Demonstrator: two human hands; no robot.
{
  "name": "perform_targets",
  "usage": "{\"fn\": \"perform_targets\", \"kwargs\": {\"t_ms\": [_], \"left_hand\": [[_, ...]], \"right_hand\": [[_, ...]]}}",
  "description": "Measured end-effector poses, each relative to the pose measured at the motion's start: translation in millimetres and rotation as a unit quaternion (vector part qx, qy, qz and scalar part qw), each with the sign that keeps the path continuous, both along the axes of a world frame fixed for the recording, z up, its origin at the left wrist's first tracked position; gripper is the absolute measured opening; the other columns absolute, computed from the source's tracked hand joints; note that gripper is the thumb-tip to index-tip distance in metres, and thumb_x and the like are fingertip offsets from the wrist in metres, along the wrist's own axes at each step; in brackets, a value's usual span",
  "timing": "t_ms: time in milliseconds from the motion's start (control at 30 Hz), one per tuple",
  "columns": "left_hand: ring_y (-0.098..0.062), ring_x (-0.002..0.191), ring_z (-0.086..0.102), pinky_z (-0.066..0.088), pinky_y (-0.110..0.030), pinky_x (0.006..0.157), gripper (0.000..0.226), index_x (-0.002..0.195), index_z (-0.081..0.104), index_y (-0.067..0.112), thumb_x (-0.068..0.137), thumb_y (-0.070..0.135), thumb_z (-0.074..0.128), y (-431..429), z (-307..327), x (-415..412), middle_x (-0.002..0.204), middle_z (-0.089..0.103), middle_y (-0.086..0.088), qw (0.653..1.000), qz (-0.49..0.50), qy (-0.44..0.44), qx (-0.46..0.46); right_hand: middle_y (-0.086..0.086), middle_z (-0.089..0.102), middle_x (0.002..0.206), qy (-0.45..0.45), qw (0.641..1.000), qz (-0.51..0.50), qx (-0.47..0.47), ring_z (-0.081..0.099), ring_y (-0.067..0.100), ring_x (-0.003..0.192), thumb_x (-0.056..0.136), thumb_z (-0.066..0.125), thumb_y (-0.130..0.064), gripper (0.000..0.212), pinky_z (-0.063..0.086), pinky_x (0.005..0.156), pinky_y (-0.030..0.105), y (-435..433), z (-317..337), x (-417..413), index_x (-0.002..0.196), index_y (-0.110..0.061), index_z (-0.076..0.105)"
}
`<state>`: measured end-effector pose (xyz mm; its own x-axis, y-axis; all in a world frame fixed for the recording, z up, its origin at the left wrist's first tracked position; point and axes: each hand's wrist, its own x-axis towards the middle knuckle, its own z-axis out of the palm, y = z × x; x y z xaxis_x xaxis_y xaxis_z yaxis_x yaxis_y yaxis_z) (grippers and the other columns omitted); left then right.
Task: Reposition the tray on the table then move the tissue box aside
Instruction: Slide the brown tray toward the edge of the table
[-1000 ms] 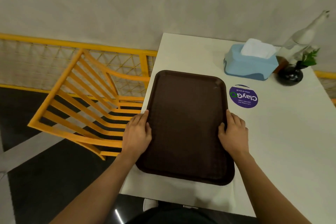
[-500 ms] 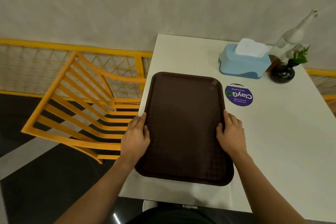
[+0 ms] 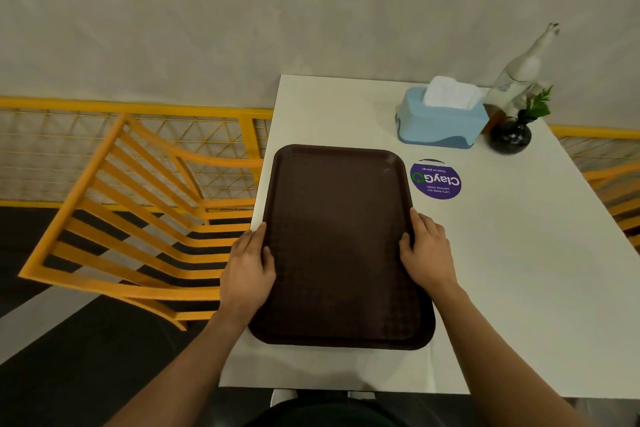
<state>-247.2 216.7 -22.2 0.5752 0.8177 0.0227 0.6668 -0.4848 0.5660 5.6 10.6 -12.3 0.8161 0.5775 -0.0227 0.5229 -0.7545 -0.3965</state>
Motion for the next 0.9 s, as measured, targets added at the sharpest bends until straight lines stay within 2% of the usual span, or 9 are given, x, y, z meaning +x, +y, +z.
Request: {"fn": "perform_targets", "kwargs": {"t_ms": [233,367,467,733,900], "left_hand": [[-0.025,0.138,0.046,0.05,-0.044,0.105,0.05,0.151,0.043,0.018,0.102,0.024,0.051,0,3,-1,0.147,0.053,-0.007,1.0,-0.005,-0.018,-0.011],[-0.023,0.14,0.044,0.043,-0.044,0.112,0.051,0.152,0.041,0.02,0.103,0.032,0.049,6,3,-3,0.149,0.051,-0.003,0.999,-0.015,-0.031,-0.034],[-0.021,0.138,0.045,0.044,-0.045,0.111,0.051,0.151,0.041,0.023,0.102,0.035,0.048,12,6,-5,0.147,0.052,0.0,0.997,-0.032,-0.057,-0.048],[-0.025,0.136,0.043,0.043,-0.041,0.109,0.041,0.138,0.058,0.017,0.097,0.026,0.059,30,25,16,0.144,0.047,-0.005,0.993,-0.083,-0.063,0.047],[-0.02,0.138,0.041,0.038,-0.037,0.113,0.042,0.138,0.059,0.019,0.096,0.025,0.061,30,38,62,0.144,0.049,0.0,0.988,-0.117,-0.09,0.056]], "right_hand": [[0.011,0.046,0.153,-0.001,1.0,-0.001,-0.01,0.045,0.033,0.135,0.103,0.048,-0.029,0.057,0.041,0.11,0.049,1,2,1,0.156,-0.012,0.034],[0.01,0.043,0.154,0.019,1.0,-0.002,-0.001,0.044,0.032,0.136,0.103,0.049,-0.028,0.057,0.04,0.111,0.047,1,4,3,0.156,-0.013,0.034],[0.009,0.041,0.155,0.043,0.999,0.0,0.02,0.042,0.031,0.138,0.102,0.054,-0.025,0.058,0.039,0.112,0.046,0,8,6,0.156,-0.013,0.036],[0.003,0.045,0.152,0.043,0.996,-0.015,0.074,0.043,0.027,0.136,0.1,0.059,-0.024,0.052,0.038,0.111,0.039,-10,11,0,0.15,-0.018,0.044],[0.002,0.044,0.153,0.039,0.994,-0.03,0.096,0.042,0.025,0.138,0.099,0.061,-0.024,0.053,0.036,0.112,0.037,-17,14,6,0.149,-0.019,0.046]]}}
